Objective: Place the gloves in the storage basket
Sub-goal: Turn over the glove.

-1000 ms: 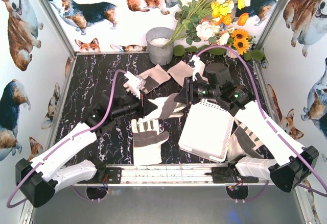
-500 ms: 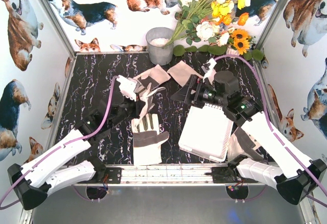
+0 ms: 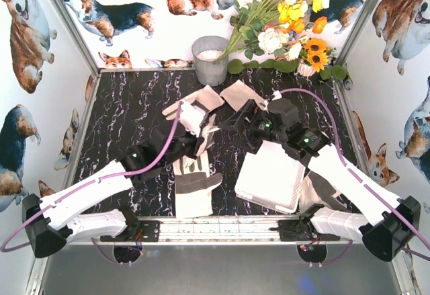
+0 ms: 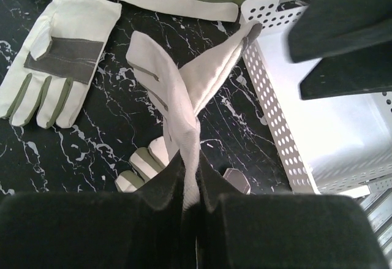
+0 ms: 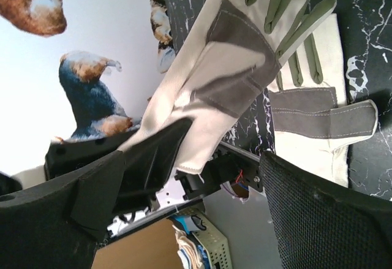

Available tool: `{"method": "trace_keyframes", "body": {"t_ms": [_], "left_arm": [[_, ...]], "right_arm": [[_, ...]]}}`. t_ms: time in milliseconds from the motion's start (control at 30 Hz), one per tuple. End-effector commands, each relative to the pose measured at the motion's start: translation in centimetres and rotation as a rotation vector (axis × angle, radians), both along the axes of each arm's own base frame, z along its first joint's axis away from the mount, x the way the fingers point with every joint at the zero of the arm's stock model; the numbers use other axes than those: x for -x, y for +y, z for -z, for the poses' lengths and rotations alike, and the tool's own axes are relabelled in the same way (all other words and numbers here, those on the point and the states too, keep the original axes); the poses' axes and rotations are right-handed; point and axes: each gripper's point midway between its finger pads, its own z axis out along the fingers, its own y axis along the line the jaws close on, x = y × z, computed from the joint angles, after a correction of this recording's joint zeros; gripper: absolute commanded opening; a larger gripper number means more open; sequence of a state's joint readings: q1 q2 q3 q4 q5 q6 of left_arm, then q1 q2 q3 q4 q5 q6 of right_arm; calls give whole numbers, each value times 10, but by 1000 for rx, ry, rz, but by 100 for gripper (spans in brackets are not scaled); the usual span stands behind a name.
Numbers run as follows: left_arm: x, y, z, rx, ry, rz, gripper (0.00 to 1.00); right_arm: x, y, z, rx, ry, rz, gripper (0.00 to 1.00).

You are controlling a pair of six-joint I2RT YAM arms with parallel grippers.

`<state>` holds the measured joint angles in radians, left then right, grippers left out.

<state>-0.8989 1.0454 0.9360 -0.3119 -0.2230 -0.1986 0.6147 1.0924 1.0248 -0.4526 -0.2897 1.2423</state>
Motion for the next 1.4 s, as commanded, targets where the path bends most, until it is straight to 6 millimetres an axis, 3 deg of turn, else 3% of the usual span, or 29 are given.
{"method": "trace_keyframes", "body": {"t_ms": [0, 300, 667, 833, 1100, 1133, 1300, 1367], "left_arm": [[0, -12, -19, -35, -69, 32, 0], [19, -37, -3, -157, -99, 109, 0], [26, -49, 9, -237, -120, 145, 0], [26, -52, 10, -259, -131, 158, 0], [27, -52, 10, -264, -132, 161, 0], [28, -53, 9, -254, -128, 165, 7], [35, -56, -1, -158, -108, 169, 76], [42, -60, -9, -86, -94, 185, 91]], "right_arm": [[-11, 8, -14, -62, 45, 54, 94], [-20, 15, 24, -18, 158, 73, 93], [-14, 20, 62, 18, 240, 45, 77], [-11, 21, 71, 28, 250, 26, 56], [-9, 20, 75, 56, 238, 5, 7], [-8, 20, 74, 54, 236, 2, 0], [-11, 16, 71, 54, 207, 23, 0], [-13, 12, 68, 72, 172, 31, 0]]}}
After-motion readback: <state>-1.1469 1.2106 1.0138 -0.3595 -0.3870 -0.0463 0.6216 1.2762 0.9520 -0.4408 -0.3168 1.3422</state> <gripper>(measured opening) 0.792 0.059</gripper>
